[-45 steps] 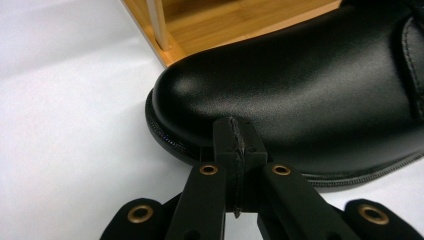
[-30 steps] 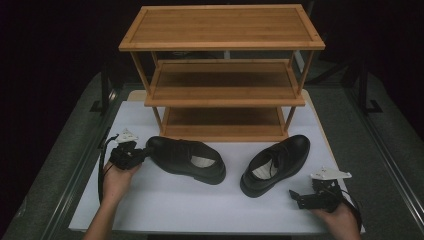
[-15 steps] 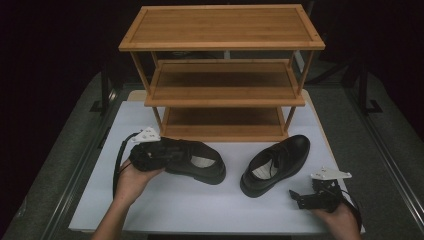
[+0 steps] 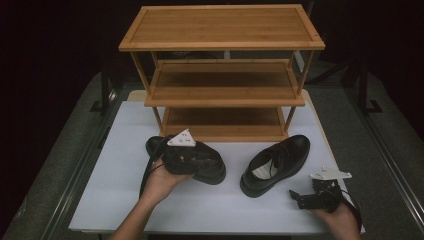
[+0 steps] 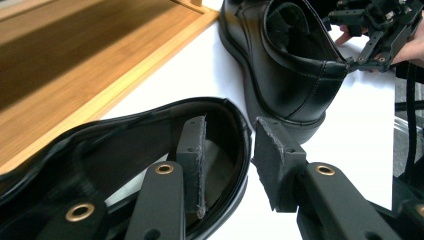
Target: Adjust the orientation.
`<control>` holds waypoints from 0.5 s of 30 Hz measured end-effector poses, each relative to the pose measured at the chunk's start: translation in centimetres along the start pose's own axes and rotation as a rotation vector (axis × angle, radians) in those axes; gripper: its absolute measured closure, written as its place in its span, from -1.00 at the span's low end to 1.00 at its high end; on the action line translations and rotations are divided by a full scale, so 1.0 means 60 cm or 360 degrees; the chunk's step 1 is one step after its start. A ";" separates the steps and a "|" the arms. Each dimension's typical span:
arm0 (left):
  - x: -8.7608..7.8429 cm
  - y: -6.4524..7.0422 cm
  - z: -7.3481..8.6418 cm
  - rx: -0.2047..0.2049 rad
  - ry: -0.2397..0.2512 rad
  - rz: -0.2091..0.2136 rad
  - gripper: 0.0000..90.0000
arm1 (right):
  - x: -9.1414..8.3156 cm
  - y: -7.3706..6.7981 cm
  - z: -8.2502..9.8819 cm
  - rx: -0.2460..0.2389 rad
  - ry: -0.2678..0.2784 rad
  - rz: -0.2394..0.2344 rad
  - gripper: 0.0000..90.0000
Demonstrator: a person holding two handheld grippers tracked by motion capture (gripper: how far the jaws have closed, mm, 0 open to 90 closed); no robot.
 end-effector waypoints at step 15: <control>0.035 0.007 0.006 0.0007 -0.0076 0.0047 0.75 | 0.000 0.000 0.000 0.0001 0.0000 0.0000 -0.95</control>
Point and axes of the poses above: each handheld gripper's, and its own axes: x roughly forward along the jaws, z roughly out of its underside, y roughly to its right, the point moved 6 cm from there along x, roughly forward along the jaws, and after that the axes turned 9 degrees about -y, right-handed, at the moved point
